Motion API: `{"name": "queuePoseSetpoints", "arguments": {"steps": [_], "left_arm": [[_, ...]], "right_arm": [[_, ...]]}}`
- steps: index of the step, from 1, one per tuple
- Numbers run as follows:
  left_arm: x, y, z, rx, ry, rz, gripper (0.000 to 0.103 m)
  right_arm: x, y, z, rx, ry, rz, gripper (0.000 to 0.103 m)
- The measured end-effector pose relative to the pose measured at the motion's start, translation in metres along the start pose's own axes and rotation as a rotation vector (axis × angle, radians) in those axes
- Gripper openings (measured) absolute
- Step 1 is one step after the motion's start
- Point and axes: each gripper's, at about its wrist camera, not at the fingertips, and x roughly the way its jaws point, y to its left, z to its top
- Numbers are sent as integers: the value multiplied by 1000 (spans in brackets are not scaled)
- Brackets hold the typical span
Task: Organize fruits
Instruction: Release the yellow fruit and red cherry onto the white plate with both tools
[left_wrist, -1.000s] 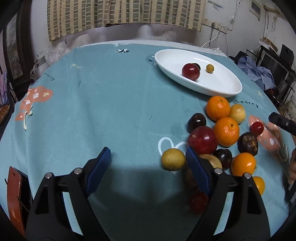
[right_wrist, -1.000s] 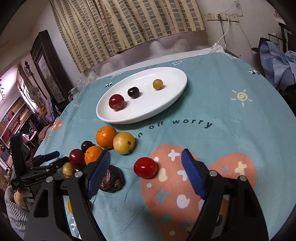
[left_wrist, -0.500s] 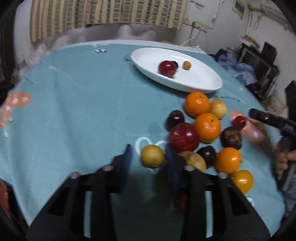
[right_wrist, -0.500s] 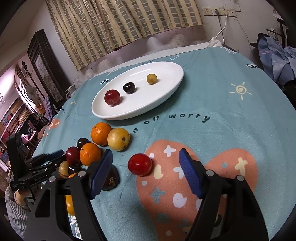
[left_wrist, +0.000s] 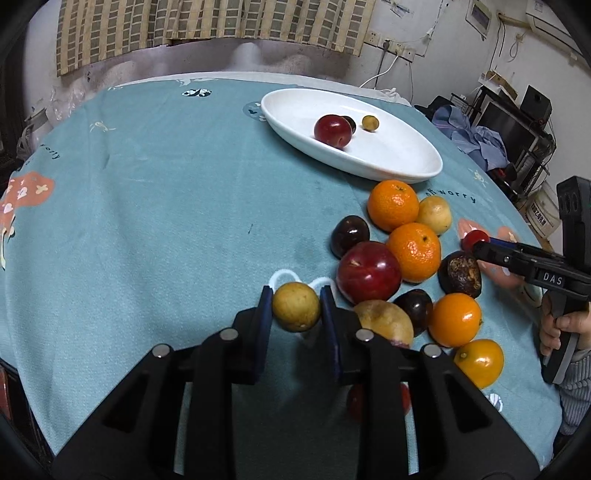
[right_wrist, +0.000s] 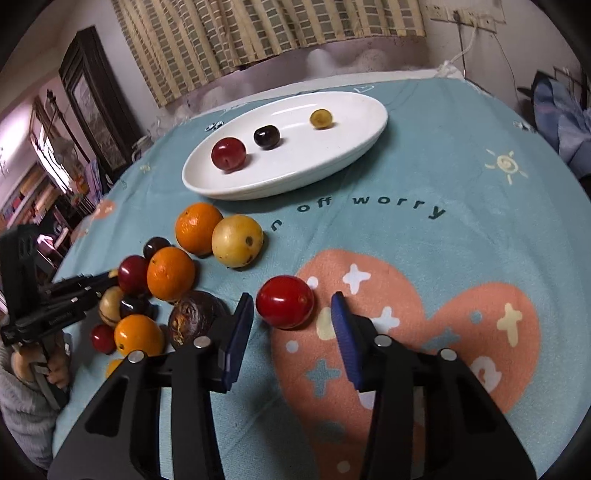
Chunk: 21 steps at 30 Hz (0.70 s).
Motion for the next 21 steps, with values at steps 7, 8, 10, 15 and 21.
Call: {"name": "queuePoseSetpoints", "arguments": {"steps": [7,8,10,15,21], "left_arm": [[2,0,3,-5,-1,2,26],[2,0,3,-8,-2,0,26],[1,1,4,-13,-10,4,26],[-13,1,21,-24,-84,12,26],[-2,-29,88,35,-139,-1,26]], "right_arm": [[4,5,3,-26,9,3,30],[4,6,4,-30,8,1,30],[1,5,4,-28,-5,5,29],[-18,-2,18,36,-83,50,29],[-12,3,75,61,-133,65,29]]}}
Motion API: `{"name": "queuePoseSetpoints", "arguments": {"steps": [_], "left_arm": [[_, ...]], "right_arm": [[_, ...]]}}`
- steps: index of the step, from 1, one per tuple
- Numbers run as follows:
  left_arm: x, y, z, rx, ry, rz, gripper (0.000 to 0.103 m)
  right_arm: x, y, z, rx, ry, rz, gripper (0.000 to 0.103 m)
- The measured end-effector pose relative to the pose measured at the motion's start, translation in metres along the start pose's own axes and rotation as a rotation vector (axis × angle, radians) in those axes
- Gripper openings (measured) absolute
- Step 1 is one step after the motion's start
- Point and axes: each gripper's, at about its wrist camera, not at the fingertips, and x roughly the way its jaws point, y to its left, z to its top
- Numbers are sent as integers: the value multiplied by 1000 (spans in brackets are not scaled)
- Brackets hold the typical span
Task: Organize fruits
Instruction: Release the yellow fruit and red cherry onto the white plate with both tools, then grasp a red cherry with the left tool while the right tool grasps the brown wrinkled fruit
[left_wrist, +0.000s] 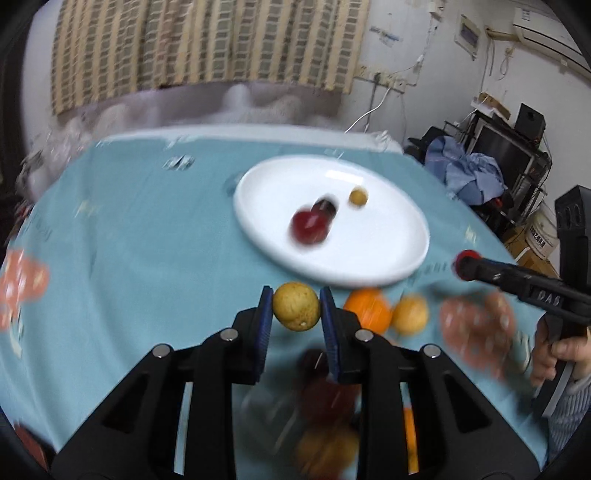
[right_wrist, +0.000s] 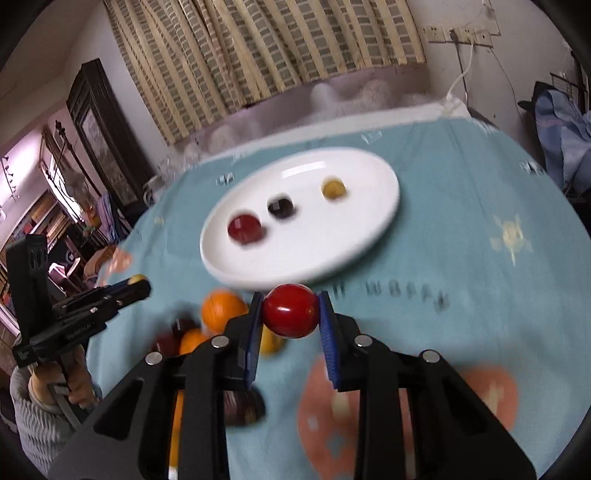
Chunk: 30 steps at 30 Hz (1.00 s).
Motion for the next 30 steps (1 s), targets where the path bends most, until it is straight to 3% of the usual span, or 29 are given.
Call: {"name": "queuePoseSetpoints", "arguments": {"steps": [4,7,11,17,18,19,21,27,30], "left_arm": [[39,-13,29,-7,15,-14,26],[64,-14,31,-26,44,-28,26],[75,-6,28,-60,62,-66,46],[55,11,25,-131,23,-70,57],[48,15,22,-145,16,-67,58],[43,17,21,-153,9,-61,59],[27,21,15,-165,-18,-39,61],[-12,24,-16,-169,-61,-6,73],[-21,26,-42,-141,-24,23,73]], "right_arm": [[35,-3,28,71,-18,43,31],[52,-8,30,116,-10,8,32],[58,-18,28,133,28,3,32],[47,-27,25,220,15,57,32],[46,-26,25,213,5,58,37],[46,-25,26,205,-2,49,55],[47,-21,27,173,-28,2,76],[22,-13,26,139,-74,18,76],[-5,-5,-1,113,-76,40,77]]}}
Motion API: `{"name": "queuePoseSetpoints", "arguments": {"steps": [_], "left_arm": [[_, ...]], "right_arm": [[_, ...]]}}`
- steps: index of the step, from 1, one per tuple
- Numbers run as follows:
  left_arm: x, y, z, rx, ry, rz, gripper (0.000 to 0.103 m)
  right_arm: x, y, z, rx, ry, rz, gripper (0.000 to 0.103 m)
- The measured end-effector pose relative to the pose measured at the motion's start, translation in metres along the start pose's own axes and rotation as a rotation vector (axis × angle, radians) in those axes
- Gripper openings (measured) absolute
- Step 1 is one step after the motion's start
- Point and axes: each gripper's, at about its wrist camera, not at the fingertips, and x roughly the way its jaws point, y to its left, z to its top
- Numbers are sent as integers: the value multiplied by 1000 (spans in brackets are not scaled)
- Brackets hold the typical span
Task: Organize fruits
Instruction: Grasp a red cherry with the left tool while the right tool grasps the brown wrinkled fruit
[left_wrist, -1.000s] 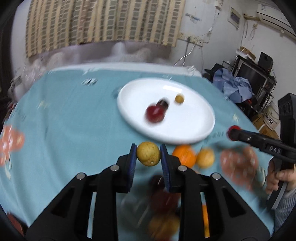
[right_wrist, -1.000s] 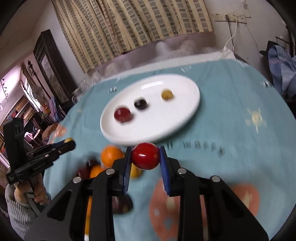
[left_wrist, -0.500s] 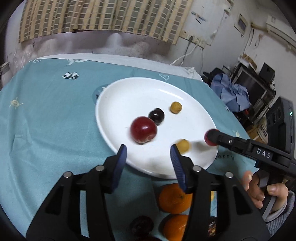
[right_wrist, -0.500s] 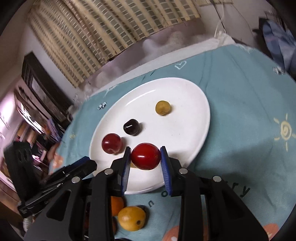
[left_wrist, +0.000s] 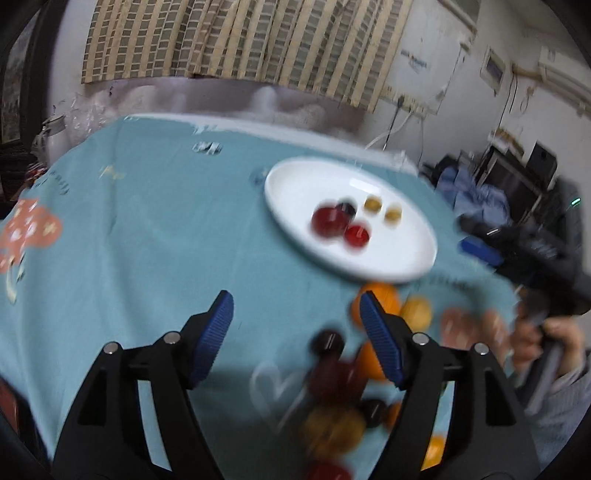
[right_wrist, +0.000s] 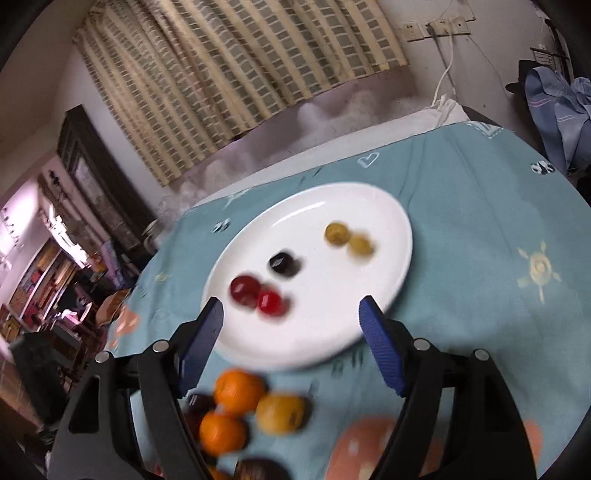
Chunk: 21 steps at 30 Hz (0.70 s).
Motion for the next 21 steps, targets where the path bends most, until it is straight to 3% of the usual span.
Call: {"name": "queuePoseSetpoints", "arguments": {"steps": [3,6,12,14,16,21], "left_arm": [[-12,0,-22,31,14,20,73],[-30,-8,-41,77,2,-11,73],[-55,-24,-70,170,24,-55,80],[-54,-25,-79,187,83,-88,80],[-41,-31,-91,223,205,-91,79],[-33,-34,-93,229,240,-101,63]], "right_arm": [[-19,7,-28,-48,-3,-16,77],[-30,10,-57,-56,34,-4,77],[-44,11,-70,-33,37,34,77],[-46,14,-74,-46,43,46,77],[-46,18,-77,-63,52,51,77],[-42,19,-78,-72,64,47,77]]}}
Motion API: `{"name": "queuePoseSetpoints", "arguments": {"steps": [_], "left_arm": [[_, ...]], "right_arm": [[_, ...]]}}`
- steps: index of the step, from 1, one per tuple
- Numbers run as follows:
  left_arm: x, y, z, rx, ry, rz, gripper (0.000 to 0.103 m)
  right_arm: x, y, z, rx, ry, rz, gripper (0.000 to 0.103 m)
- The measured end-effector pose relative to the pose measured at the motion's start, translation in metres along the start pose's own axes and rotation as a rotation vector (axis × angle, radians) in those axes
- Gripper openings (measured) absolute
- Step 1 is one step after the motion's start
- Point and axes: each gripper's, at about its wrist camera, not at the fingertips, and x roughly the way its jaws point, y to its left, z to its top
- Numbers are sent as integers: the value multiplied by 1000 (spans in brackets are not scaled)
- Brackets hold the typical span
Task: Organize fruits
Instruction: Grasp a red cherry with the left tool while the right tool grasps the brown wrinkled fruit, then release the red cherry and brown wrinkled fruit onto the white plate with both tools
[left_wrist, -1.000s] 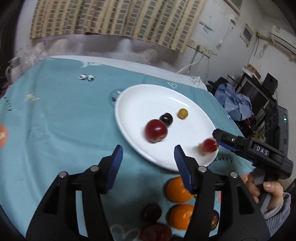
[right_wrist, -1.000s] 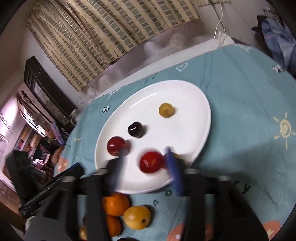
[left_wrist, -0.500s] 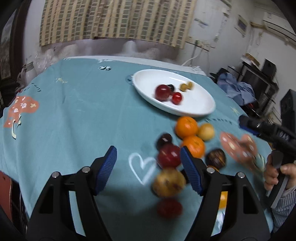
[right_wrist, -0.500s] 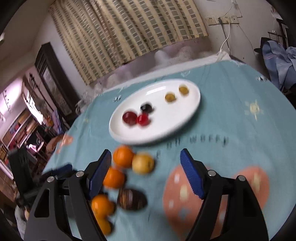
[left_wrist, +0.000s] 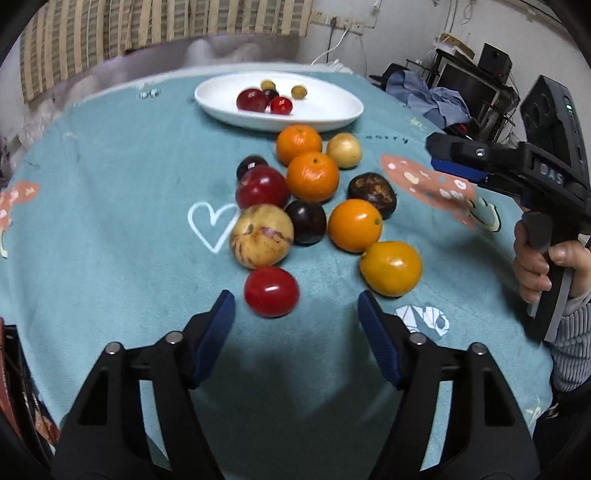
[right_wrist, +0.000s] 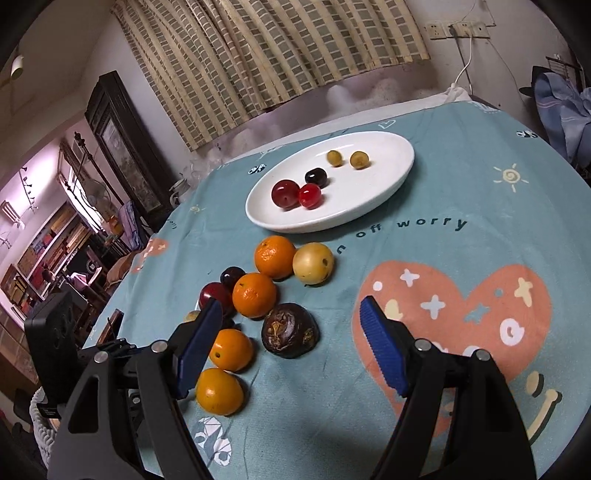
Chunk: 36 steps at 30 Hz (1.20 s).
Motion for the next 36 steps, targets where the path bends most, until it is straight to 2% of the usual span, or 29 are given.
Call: {"name": "queuePoseSetpoints", "arguments": {"steps": [7,8,11,13,15,19,22,23,24,25,29,32,36], "left_arm": [[3,18,7,-101,-5,-30,43],[4,21,8,-112,-7,-35,31],[2,23,7,-128,-17,-63,30],[2,19,8,-112,-23,-69,30],[2,16,8,-104,-20,-80,30],[4,21,8,-133,-12,-104,30],[6,21,8,-135,-8,-107,30],[6,20,8,-134,-7,-107,30],[6,20,8,-134,-9,-111,30],[6,19,8,-133,-11,-114,30],[-3,14,8,-108,-58,-103,30],[-11,12,13,-98,-96,-94,30],[-20,18,46,-101,-133,-78,30]], "right_arm": [[8,-2,-4,9,40,9,77],[10,-1,-5,5,46,10,77],[15,1,-8,-8,71,11,70],[21,1,-9,-6,94,15,60],[28,0,-11,5,122,29,55],[46,2,-12,-5,176,2,54],[55,12,-13,-76,175,-42,54],[57,16,-12,-93,176,-53,52],[57,18,-13,-108,180,-57,45],[57,20,-14,-117,184,-43,44],[47,22,-13,-139,143,-34,44],[31,14,-4,-90,87,-4,44],[20,6,22,-45,45,26,44]]}}
